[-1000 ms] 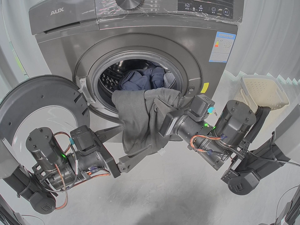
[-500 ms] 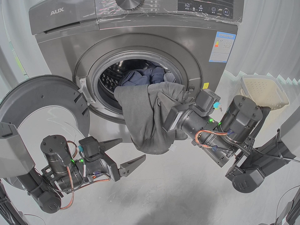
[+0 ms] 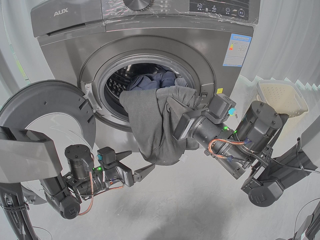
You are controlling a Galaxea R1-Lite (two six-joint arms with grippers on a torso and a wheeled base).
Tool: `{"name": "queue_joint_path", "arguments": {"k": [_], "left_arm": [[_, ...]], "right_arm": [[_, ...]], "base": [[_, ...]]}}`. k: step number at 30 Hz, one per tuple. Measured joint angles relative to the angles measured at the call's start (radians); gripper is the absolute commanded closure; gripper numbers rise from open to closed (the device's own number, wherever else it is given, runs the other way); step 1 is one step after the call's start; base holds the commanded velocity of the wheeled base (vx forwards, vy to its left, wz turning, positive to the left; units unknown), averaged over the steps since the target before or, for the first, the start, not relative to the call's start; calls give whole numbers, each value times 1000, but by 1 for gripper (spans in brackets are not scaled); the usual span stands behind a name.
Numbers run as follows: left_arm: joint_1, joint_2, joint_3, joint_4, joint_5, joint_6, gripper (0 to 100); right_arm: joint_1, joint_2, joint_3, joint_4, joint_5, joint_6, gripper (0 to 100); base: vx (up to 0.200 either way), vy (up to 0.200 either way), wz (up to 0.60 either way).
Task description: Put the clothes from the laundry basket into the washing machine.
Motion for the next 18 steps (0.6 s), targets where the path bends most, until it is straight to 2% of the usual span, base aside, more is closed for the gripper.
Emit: {"name": "queue_joint_path", "arguments": {"k": [18], "left_arm": [[12,173,-204,0,-12,-4,0]], "right_arm": [[18,-2,0,-1,0,-1,100]], "base": [[0,0,0]]}}
